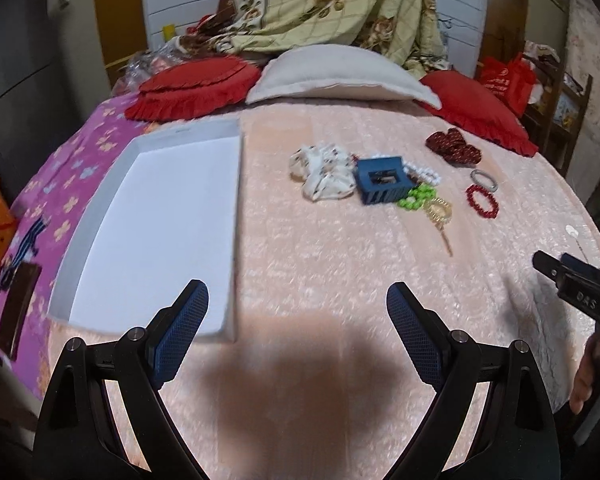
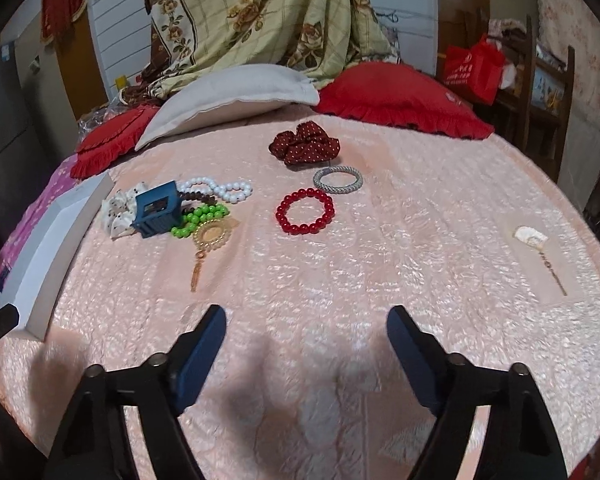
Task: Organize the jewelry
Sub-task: 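Grasp the white scrunchie with the left tool while the right tool grasps the blue claw clip, then carry the scrunchie into the white tray with the left tool while the right tool places the clip beside it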
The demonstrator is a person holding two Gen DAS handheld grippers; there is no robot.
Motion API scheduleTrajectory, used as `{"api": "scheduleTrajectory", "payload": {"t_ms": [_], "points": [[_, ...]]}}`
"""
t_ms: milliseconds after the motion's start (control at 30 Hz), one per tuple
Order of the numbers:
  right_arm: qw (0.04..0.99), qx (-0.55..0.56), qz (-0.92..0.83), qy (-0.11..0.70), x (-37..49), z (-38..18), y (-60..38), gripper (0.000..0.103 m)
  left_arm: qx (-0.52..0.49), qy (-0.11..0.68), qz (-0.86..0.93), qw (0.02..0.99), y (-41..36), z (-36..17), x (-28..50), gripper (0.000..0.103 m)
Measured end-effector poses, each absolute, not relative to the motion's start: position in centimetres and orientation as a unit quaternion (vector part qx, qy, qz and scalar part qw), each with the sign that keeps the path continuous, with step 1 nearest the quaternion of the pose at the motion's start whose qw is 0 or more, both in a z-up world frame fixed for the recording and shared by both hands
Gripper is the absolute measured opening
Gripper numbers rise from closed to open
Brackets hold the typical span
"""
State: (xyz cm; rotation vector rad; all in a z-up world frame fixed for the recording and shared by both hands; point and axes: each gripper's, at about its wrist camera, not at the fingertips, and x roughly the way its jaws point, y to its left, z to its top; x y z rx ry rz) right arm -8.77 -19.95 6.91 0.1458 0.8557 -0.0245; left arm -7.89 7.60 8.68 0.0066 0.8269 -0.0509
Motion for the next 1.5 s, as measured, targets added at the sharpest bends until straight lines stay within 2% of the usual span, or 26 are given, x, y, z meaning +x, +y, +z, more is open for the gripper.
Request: {"api": "scheduleTrajectory", "payload": {"t_ms": [33, 133, 333, 433, 467, 833, 967, 1133, 1200, 1233, 1267, 1300, 1333, 1500], "points": [[0.904, 0.074, -0.01, 0.422, -8.3, 6.8, -20.3, 0.064, 0.003, 0.401, -0.032, 0.916, 7.5, 8.8, -7.4, 0.091], [0.897, 0.074, -0.009, 0.436, -6.6, 6.5, -21.1, 0.06, -0.001, 0.404, -0.053, 0.913, 7.3, 9.4, -5.3, 0.091], [0.896, 0.078, 0.026, 0.436, -3.9, 6.3, -20.3, 0.06, -0.029, 0.414, -0.069, 0.907, 7.8, 9.5, -0.3, 0.091], [0.899, 0.08, 0.036, 0.43, -2.6, 6.0, -19.6, 0.06, -0.039, 0.428, -0.072, 0.9, 8.1, 8.9, 2.6, 0.08], [0.899, 0.073, 0.034, 0.43, -2.1, 5.9, -19.4, 0.06, -0.042, 0.434, -0.077, 0.897, 8.1, 8.7, 3.4, 0.079], [0.89, 0.086, 0.141, 0.424, 3.9, 6.7, -14.8, 0.06, -0.113, 0.474, -0.089, 0.869, 8.9, 5.4, 10.8, 0.078], [0.882, 0.096, 0.173, 0.427, 6.8, 6.4, -12.6, 0.06, -0.103, 0.487, -0.093, 0.862, 8.3, 4.2, 12.2, 0.062], [0.869, 0.104, 0.194, 0.443, 9.0, 4.9, -10.6, 0.056, -0.117, 0.502, -0.102, 0.851, 8.4, 2.7, 13.1, 0.056], [0.866, 0.101, 0.195, 0.449, 9.6, 4.3, -9.9, 0.056, -0.122, 0.506, -0.108, 0.847, 8.5, 2.3, 13.3, 0.047], [0.865, 0.098, 0.195, 0.452, 9.8, 4.0, -9.6, 0.054, -0.124, 0.509, -0.111, 0.844, 8.4, 2.1, 13.4, 0.036], [0.864, 0.095, 0.194, 0.454, 9.9, 3.8, -9.3, 0.052, -0.126, 0.515, -0.115, 0.84, 8.4, 1.8, 13.5, 0.021], [0.862, 0.092, 0.194, 0.459, 10.2, 3.4, -9.0, 0.042, -0.127, 0.517, -0.117, 0.838, 8.2, 1.7, 13.5, 0.014], [0.86, 0.091, 0.193, 0.463, 10.5, 3.2, -8.9, 0.031, -0.13, 0.519, -0.12, 0.836, 8.2, 1.7, 13.5, 0.012], [0.863, 0.107, 0.197, 0.453, 10.3, 4.1, -8.9, 0.021, -0.136, 0.498, -0.131, 0.846, 8.2, 3.9, 12.1, 0.008]]}}
